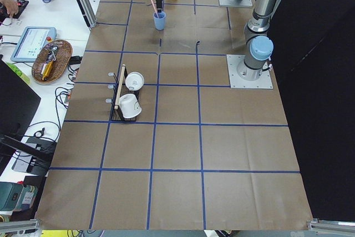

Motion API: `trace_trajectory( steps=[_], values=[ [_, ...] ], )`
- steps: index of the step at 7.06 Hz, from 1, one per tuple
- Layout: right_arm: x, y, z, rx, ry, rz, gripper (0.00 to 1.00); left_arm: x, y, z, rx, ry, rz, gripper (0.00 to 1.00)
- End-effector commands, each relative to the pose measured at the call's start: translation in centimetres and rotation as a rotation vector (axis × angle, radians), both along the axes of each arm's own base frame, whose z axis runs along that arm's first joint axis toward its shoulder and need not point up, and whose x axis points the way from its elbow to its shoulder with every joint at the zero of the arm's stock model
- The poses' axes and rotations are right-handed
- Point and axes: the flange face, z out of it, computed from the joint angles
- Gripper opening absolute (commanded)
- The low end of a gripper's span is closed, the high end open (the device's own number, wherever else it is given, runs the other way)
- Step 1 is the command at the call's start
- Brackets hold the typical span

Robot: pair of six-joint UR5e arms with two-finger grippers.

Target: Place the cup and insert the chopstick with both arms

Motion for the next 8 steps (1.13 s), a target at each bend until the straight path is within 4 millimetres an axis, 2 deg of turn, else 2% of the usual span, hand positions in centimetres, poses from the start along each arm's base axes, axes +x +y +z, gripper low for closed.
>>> trace_trajectory(
  steps=[1,2,3,4,7,8],
  values=[
    [-10.3,2.2,2.3,0.100,0.040,-0.057,1.00,0.0,0.0,0.1,-0.002,0.000,0.001,1.00],
    [-13.9,2.8,1.7,0.131,0.043,-0.109,1.00,0.0,0.0,0.1,-0.002,0.000,0.001,1.00],
    [-15.1,3.2,1.2,0.137,0.113,-0.115,1.00,0.0,0.0,0.1,-0.002,0.000,0.001,1.00],
    [-15.4,3.7,0.0,0.157,0.126,-0.122,1.00,0.0,0.0,0.1,-0.002,-0.002,0.001,1.00],
    [-14.9,4.4,0.2,0.153,0.108,-0.126,1.00,0.0,0.0,0.0,-0.002,0.000,0.001,1.00],
    [-14.1,4.7,0.5,0.148,0.092,-0.130,1.00,0.0,0.1,0.3,-0.006,-0.001,0.001,1.00]
  ],
)
